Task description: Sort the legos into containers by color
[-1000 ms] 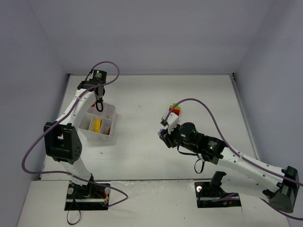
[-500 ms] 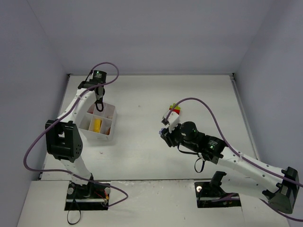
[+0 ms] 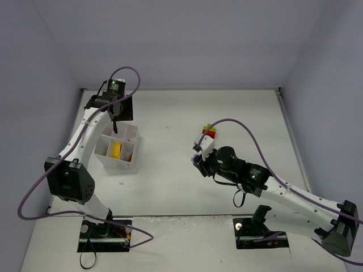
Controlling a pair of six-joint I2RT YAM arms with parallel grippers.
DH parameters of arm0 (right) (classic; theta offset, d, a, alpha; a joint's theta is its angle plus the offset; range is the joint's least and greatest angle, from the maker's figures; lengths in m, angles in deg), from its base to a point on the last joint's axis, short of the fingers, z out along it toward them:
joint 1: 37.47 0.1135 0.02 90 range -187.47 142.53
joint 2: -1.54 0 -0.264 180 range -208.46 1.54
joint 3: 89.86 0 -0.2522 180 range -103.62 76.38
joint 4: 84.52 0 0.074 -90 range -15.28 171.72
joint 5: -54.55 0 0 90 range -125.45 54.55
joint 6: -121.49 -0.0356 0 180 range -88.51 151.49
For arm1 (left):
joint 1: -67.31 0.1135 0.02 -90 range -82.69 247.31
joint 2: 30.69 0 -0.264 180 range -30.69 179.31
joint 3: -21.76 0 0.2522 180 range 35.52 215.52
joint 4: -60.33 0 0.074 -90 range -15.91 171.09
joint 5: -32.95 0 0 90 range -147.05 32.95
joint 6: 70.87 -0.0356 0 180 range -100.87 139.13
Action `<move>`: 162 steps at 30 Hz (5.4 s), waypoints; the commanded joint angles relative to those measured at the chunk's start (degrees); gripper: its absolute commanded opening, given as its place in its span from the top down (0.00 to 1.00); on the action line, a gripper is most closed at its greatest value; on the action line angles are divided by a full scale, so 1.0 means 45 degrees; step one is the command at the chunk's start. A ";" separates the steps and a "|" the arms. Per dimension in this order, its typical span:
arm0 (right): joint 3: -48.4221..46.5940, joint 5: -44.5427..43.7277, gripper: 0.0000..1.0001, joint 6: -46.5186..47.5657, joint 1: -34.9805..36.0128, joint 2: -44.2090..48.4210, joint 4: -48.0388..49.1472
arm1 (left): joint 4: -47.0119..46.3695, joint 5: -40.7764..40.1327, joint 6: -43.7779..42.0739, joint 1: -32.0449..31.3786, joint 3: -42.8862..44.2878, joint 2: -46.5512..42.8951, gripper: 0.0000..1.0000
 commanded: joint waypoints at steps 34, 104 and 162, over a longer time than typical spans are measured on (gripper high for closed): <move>-0.1418 0.0826 0.95 0.1033 -0.0130 0.0016 0.1339 | -0.3504 1.0023 0.4474 -0.6525 -0.1501 -0.1968 0.40; -0.0207 -0.1420 0.10 -0.0374 -0.1028 0.0232 0.0558 | -0.0418 -0.2730 -0.0429 -0.0568 -0.0115 0.1021 0.63; -0.5871 0.2974 0.99 0.2694 -0.6830 -1.1098 0.0187 | 0.0500 0.7289 0.2188 -0.0978 -0.4353 -0.5776 0.51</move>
